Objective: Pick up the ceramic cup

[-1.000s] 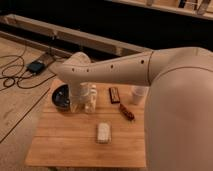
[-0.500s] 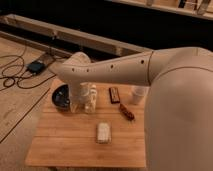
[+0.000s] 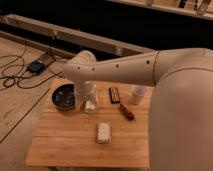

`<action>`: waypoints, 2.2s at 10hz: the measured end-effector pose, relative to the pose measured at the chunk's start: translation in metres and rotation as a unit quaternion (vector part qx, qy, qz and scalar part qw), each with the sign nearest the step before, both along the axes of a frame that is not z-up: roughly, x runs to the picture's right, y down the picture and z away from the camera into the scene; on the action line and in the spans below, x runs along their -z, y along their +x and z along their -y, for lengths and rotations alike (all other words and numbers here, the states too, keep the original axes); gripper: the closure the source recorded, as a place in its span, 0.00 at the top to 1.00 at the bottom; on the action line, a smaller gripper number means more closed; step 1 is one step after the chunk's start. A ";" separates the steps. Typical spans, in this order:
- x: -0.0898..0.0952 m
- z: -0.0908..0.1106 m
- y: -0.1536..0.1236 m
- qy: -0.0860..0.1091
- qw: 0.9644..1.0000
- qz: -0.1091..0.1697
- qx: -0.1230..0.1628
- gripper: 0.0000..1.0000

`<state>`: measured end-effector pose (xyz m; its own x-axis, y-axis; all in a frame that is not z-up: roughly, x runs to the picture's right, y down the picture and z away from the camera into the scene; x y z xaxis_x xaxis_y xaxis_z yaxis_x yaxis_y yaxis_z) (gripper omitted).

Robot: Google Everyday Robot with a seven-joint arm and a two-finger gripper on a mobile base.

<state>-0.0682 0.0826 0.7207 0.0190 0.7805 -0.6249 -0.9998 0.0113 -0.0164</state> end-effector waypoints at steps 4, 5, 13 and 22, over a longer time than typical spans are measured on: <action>-0.035 0.031 0.078 0.036 0.999 -0.032 -0.009 0.65; -0.043 0.036 0.094 0.038 0.999 -0.037 -0.010 0.65; -0.101 0.087 0.215 0.030 0.996 -0.074 -0.040 0.65; -0.183 0.054 0.246 -0.006 0.996 -0.066 -0.065 0.48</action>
<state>0.1781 0.0285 0.9041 -0.1649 0.7632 -0.6248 -0.9862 -0.1186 0.1154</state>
